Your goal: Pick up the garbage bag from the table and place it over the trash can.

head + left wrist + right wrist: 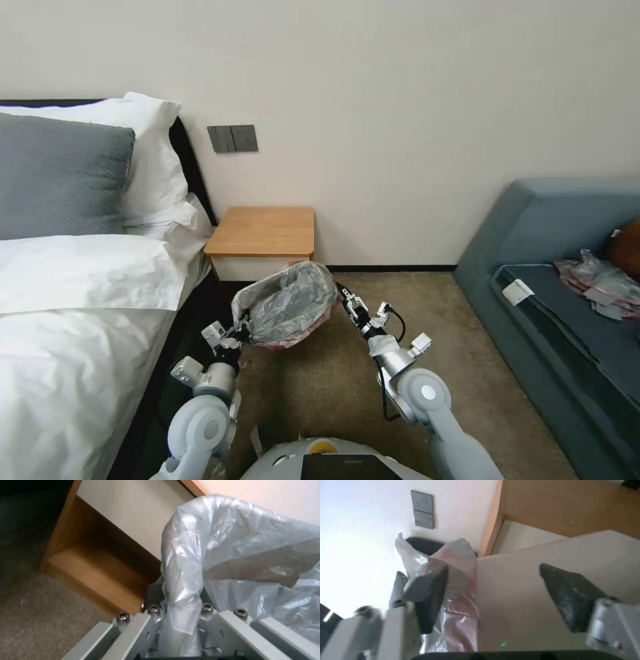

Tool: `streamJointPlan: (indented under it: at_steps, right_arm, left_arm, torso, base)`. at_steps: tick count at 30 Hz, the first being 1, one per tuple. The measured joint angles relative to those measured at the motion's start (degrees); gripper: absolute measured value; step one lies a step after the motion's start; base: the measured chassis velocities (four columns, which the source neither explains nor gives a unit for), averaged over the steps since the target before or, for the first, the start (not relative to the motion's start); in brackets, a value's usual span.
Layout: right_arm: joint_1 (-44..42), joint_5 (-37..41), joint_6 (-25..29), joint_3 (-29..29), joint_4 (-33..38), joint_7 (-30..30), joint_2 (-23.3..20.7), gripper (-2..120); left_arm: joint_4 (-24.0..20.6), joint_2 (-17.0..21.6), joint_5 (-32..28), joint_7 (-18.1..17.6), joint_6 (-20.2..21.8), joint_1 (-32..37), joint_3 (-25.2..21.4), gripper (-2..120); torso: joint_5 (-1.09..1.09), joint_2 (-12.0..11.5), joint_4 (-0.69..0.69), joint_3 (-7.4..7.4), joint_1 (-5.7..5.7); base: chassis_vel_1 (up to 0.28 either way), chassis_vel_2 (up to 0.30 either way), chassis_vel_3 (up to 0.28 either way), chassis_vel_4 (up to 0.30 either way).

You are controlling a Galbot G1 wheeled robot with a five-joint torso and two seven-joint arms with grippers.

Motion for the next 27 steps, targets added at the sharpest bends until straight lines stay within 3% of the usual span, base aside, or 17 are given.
streamJointPlan:
  at_steps: [4,8,13,16,19,27]
  right_arm:
    - [-0.08,0.01,0.00,0.00,0.03,0.01,0.06,58]
    - [0.01,-0.02,0.12,-0.01,0.27,-0.09,0.53,36]
    - [0.20,-0.20,0.22,-0.04,0.28,-0.16,0.77,25]
    - [0.47,-0.90,0.34,-0.23,0.03,-0.10,0.86,7]
    - [0.52,-1.13,0.41,-0.25,-0.06,-0.05,0.88,0]
    - [0.51,-2.54,0.38,-0.19,-0.19,0.53,0.60,0]
  left_arm:
    - [-0.01,-0.13,-0.04,-0.13,0.06,-0.03,0.13,4]
    - [-0.01,-0.17,-0.03,-0.14,0.14,-0.03,0.36,4]
    - [-0.01,-0.21,-0.01,-0.14,0.15,-0.01,0.58,4]
    - [-0.01,-0.27,0.15,-0.03,0.15,-0.08,0.94,4]
    - [0.00,-0.30,0.37,0.14,0.15,-0.14,1.12,4]
    - [0.51,-0.30,1.06,0.42,0.08,-0.47,1.33,4]
  torso:
    - [0.00,0.00,0.00,0.00,0.00]
    - [0.00,0.00,0.00,0.00,0.00]
    - [0.00,0.00,0.00,0.00,0.00]
    - [0.00,0.00,0.00,0.00,0.00]
    - [0.00,0.00,0.00,0.00,0.00]
    - [0.00,0.00,0.00,0.00,0.00]
  base:
    - [0.000,0.000,0.000,0.000]
    - [0.000,0.000,0.000,0.000]
    - [0.000,0.000,0.000,0.000]
    - [0.000,0.000,0.000,0.000]
    - [0.000,0.000,0.000,0.000]
    - [0.000,0.000,0.000,0.000]
